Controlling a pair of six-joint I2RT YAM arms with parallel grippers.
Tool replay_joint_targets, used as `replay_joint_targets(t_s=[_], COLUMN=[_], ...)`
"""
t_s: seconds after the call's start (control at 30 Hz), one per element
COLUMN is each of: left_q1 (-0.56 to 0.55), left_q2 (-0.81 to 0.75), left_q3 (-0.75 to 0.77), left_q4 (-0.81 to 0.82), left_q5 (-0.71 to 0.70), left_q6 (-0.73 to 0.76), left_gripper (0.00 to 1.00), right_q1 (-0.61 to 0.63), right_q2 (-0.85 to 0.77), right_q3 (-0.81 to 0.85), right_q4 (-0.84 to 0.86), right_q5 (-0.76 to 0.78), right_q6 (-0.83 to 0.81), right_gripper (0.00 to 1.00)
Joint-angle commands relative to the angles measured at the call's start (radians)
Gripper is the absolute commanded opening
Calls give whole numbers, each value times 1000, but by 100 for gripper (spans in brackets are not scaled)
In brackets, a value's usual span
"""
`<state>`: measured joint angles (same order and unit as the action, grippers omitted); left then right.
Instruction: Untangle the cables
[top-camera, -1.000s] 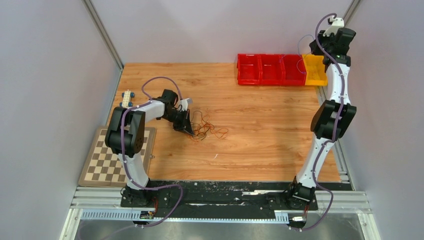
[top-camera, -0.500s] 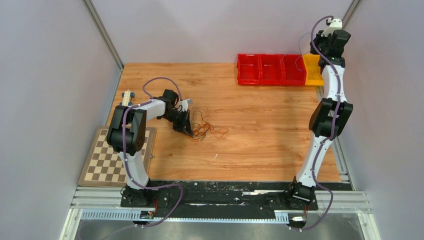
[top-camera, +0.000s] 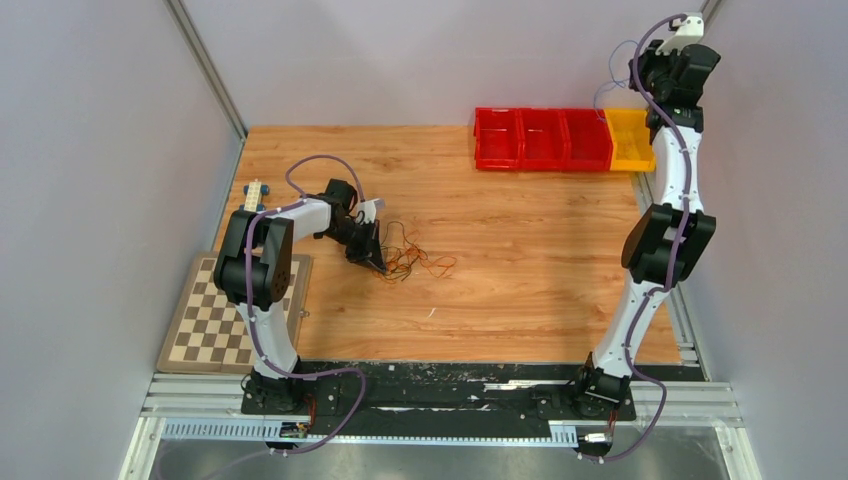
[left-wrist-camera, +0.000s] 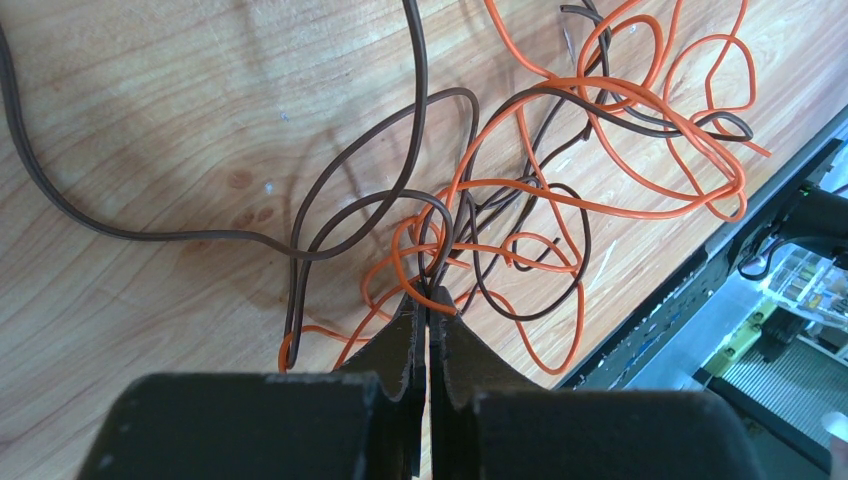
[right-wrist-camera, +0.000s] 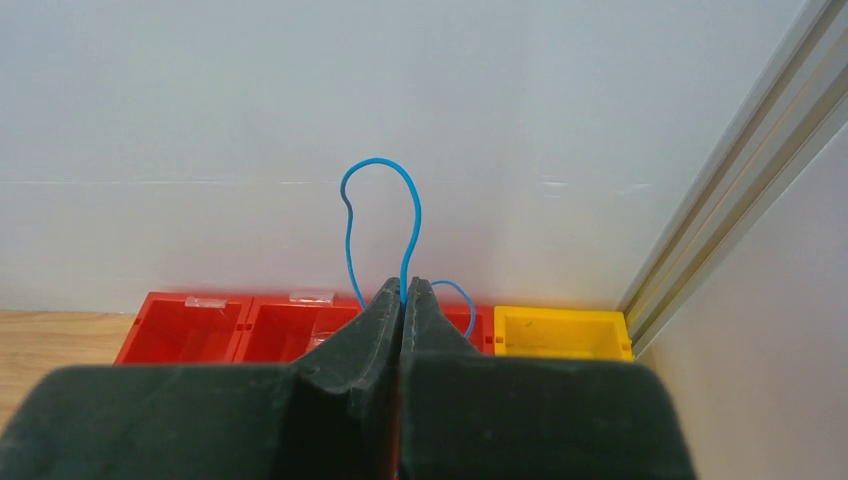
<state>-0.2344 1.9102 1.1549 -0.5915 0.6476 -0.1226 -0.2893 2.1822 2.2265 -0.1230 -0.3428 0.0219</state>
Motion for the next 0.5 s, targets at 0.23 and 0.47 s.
replay_joint_targets(t_s=[0.23,0.47], left_q1=[-2,-2], left_q2=[11,13], left_q3=[31,34], left_q4=[-4,-13], left_q5=[8,8], left_q6=[24,21], left_gripper=[0,0], right_q1=[10,28], right_q2=[39,102], right_q3=[-21,-18], right_q4=[45,83], right_q5=[22,81], right_q6=[0,-17], right_gripper=[0,0])
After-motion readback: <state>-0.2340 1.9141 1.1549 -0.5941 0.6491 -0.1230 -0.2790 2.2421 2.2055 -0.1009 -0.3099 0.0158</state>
